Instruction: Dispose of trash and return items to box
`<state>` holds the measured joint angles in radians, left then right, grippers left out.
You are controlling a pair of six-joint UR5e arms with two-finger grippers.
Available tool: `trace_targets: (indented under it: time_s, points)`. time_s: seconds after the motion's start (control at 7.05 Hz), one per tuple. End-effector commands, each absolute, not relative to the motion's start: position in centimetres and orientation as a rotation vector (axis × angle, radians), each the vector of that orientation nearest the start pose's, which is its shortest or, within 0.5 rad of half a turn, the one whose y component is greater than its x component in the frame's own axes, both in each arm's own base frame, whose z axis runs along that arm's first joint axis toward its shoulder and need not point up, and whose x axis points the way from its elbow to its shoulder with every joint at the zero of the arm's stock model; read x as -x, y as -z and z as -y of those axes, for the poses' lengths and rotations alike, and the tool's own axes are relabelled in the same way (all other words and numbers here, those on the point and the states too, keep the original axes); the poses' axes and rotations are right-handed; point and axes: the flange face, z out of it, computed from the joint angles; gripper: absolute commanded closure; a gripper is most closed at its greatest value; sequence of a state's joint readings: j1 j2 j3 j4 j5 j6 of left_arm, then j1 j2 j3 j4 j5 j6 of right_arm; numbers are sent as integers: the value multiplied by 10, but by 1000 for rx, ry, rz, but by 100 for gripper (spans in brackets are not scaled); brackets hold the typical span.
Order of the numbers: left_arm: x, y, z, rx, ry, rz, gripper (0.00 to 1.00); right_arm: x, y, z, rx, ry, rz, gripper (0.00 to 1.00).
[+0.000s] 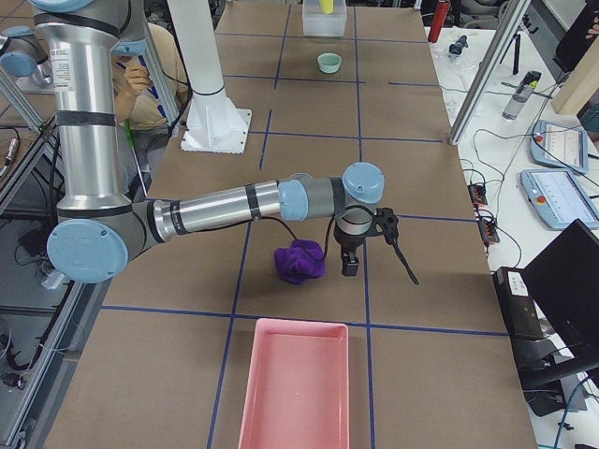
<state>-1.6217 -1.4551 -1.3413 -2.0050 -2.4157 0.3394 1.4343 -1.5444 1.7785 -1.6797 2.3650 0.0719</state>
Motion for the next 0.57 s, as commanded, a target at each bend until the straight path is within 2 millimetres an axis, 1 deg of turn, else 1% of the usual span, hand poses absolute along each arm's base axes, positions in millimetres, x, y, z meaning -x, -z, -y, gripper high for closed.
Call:
trace_targets:
  time_s: [0.0, 0.14, 0.28, 0.43]
  points:
    - [42, -797, 416, -143, -286, -938, 100, 7, -556, 503, -28, 110, 807, 0]
    - [35, -809, 420, -114, -291, -942, 100, 7, -558, 502, -26, 108, 807, 0]
    - [33, -811, 422, -110, -294, -942, 100, 7, -560, 501, -21, 107, 811, 0]
    - [33, -810, 422, -113, -299, -941, 65, 8, -562, 500, -13, 106, 818, 0]
